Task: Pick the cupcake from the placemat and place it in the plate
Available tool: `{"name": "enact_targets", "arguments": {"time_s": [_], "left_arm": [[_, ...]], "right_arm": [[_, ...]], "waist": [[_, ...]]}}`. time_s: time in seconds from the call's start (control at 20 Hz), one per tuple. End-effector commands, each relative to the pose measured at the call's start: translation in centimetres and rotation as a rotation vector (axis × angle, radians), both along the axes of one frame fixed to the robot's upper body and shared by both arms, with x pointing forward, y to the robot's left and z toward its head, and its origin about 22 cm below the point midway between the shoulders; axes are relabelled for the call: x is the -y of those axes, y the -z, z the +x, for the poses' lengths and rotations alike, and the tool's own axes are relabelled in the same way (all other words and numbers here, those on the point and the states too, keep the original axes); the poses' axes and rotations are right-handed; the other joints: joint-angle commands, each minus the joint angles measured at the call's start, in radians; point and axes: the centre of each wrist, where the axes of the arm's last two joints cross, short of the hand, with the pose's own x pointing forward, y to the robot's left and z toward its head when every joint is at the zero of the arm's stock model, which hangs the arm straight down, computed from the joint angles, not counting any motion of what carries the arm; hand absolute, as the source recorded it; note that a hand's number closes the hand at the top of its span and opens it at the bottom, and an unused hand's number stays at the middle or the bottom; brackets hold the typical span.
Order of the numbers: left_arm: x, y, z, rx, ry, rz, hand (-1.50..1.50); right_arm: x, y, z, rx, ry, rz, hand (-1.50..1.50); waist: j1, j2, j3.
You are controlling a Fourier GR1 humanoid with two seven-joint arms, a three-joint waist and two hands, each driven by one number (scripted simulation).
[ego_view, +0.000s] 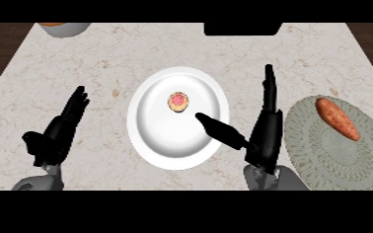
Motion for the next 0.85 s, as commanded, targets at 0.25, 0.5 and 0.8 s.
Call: {"name": "enact_targets", "arguments": {"time_s": [0.25, 0.5, 0.8], "left_arm": [[1.3, -1.7, 0.6, 0.001, -0.004, 0.008, 0.00], [0.9, 0.2, -0.5, -0.018, -0.002, -0.005, 0.00], [-0.7, 0.4, -0.3, -0.012, -0.005, 0.006, 0.00]], "right_arm": [[7.4, 2.1, -7.2, 0.034, -0.081, -0.007, -1.50], [10.8, 5.0, -8.3, -0.006, -0.100, -0.043, -1.50], [13.9, 7.7, -9.0, 0.048, -0.109, -0.063, -1.50]], "waist": [[0.003, 0.000, 0.001], [0.002, 0.000, 0.001], [-0.001, 0.000, -0.001]]}}
